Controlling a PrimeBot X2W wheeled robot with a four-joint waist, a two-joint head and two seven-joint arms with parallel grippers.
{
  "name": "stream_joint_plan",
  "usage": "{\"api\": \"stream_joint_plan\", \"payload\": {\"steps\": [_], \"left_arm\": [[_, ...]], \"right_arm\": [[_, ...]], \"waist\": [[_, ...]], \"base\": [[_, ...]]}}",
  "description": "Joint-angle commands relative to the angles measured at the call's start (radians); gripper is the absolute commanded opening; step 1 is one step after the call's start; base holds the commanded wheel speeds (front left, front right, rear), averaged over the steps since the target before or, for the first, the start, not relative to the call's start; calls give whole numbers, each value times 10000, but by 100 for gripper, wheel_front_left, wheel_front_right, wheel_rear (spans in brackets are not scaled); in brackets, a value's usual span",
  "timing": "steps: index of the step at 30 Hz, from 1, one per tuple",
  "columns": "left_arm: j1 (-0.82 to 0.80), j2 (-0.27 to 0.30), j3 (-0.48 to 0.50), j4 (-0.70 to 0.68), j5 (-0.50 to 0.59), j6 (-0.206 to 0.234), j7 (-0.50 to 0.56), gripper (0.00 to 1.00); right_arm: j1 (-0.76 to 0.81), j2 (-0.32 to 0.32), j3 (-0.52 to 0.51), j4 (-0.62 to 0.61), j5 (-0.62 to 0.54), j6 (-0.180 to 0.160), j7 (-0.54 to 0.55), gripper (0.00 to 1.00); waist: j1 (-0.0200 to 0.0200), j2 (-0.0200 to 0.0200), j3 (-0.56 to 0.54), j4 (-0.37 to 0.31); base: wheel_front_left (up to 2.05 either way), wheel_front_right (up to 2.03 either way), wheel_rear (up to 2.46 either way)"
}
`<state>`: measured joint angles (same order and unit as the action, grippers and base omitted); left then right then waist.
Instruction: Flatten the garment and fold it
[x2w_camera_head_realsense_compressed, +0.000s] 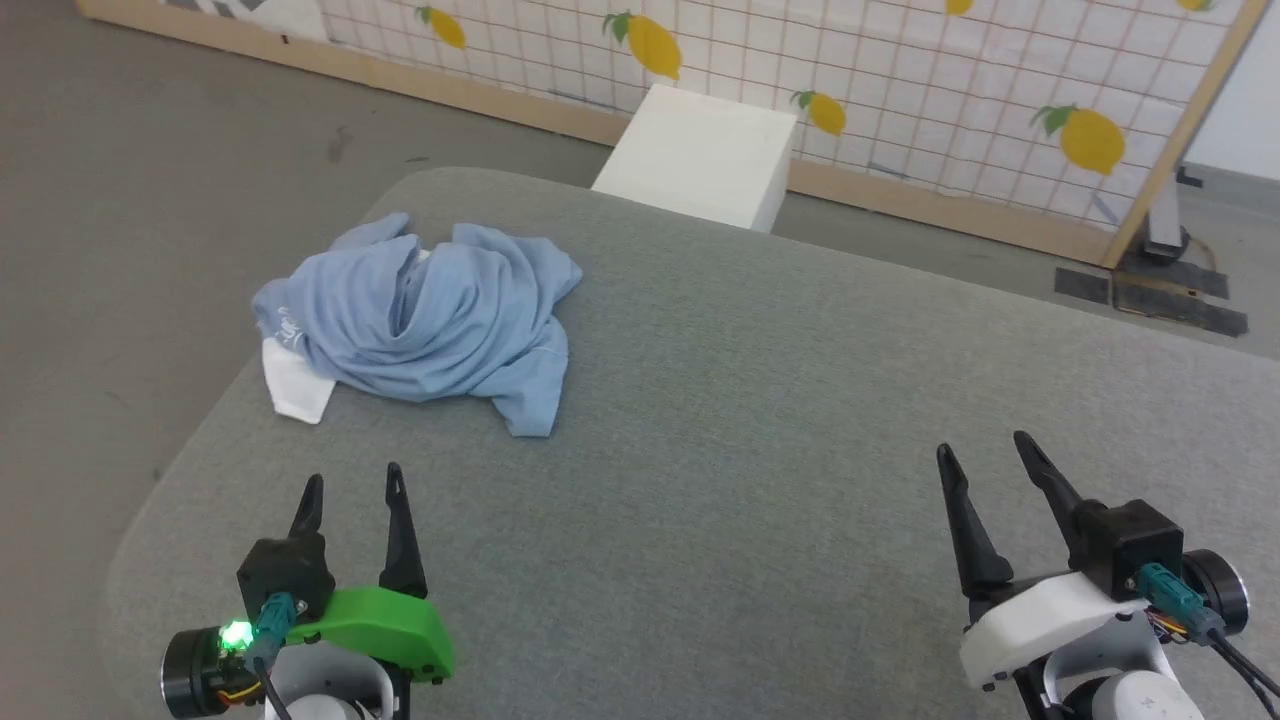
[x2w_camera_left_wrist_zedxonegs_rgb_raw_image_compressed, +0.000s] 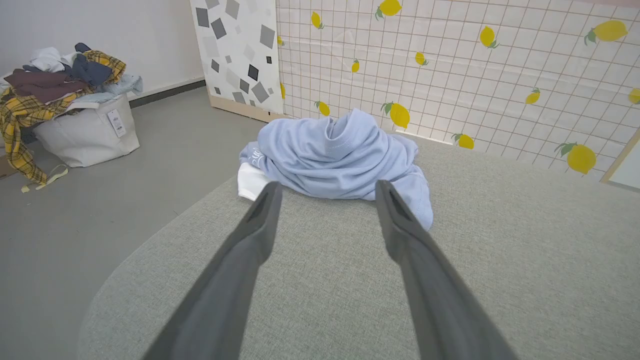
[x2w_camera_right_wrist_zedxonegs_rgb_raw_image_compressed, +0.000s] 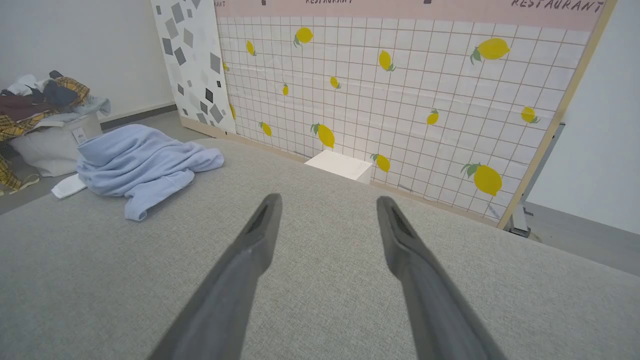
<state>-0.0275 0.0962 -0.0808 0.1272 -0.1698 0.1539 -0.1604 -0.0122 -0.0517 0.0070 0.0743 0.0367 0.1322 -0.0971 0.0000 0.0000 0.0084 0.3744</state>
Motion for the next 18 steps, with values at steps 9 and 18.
{"api": "stream_joint_plan", "payload": {"steps": [9,18], "left_arm": [[-173,164,-101,145,-301,299,-259,100],[-158,211,-211,245,-505,530,-445,100]], "right_arm": [[-180,10,59,104,137,-11,-181,100],[-223,11,96,160,168,-12,-272,100]], "waist": [[0,0,-6,684],[0,0,42,1223]], "base": [[0,0,0],[0,0,0]]}}
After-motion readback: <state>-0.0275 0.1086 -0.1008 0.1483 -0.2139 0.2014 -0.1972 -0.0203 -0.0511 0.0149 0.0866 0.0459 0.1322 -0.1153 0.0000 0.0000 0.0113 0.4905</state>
